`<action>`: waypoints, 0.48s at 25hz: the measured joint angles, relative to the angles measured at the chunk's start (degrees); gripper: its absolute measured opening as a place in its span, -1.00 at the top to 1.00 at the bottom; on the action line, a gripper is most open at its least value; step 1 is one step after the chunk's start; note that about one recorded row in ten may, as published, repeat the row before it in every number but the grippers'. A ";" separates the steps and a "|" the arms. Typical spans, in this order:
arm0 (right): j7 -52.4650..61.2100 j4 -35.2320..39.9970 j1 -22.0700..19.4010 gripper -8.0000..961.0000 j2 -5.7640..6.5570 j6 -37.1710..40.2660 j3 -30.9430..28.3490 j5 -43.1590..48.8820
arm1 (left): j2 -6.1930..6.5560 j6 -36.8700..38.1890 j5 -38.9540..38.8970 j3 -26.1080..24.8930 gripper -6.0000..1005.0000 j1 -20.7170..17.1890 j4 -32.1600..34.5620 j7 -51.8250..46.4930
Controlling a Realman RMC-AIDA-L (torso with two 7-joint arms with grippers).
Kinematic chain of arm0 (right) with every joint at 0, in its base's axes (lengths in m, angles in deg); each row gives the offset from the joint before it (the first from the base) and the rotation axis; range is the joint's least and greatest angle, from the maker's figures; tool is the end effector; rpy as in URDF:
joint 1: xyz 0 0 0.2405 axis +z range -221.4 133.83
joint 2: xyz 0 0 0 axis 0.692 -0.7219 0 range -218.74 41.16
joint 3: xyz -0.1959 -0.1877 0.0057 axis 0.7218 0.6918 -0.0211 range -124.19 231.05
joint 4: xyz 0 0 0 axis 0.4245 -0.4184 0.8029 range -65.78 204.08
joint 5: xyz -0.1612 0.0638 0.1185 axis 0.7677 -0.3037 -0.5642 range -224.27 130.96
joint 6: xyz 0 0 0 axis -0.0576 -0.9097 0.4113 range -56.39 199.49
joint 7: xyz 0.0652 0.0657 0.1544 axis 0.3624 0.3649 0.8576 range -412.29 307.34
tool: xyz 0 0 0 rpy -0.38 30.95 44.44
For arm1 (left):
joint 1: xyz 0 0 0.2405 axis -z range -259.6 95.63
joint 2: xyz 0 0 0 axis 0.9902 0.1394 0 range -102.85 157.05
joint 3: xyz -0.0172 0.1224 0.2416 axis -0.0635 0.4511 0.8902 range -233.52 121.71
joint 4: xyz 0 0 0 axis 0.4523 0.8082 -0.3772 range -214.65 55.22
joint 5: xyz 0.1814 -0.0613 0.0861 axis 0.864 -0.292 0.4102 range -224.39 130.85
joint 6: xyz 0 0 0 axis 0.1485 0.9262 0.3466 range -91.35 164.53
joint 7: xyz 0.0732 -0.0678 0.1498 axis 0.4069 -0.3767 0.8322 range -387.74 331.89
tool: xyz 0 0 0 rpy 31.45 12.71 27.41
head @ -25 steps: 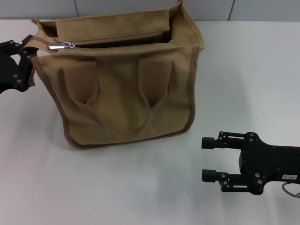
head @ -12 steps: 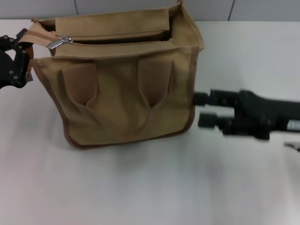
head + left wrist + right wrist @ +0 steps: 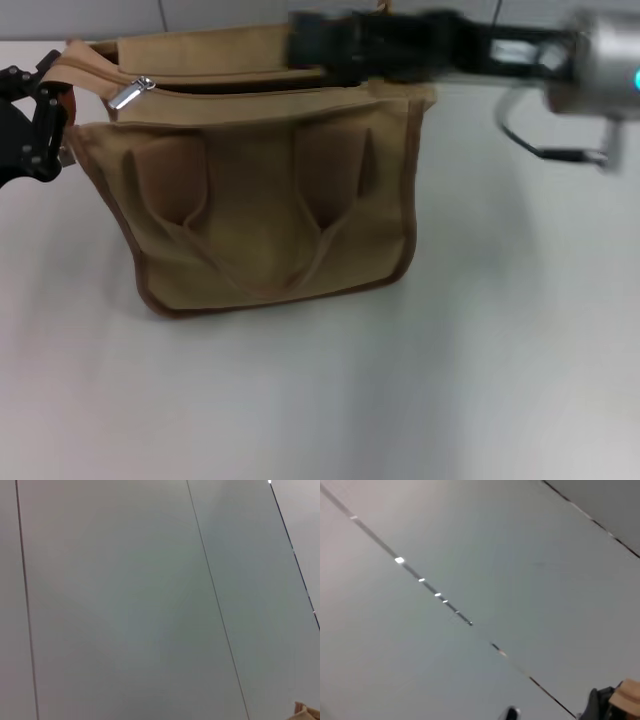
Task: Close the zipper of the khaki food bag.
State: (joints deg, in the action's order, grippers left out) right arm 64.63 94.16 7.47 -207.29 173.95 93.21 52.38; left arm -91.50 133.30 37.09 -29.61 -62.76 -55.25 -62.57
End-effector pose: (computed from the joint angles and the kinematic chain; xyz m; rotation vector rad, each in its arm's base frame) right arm 0.0910 0.3752 -0.0342 2.3316 -1.0441 -1.0921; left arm -0.2977 0.3175 0.0382 -1.9675 -0.0770 -0.9738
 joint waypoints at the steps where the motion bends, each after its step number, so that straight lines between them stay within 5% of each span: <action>1: 3.72 0.02 2.17 -0.46 -0.31 -3.76 2.10 -0.04 | 0.00 0.02 -0.13 -0.01 0.95 0.04 0.00 0.01; 12: 18.16 -0.68 10.25 -0.46 -1.03 -18.12 12.50 -0.17 | 0.04 0.74 -1.06 -0.02 0.95 0.60 -0.04 0.02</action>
State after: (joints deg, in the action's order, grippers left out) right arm 82.80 93.48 17.72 -208.32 155.83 105.72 52.22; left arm -91.46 134.04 36.03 -29.63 -62.16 -55.29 -62.55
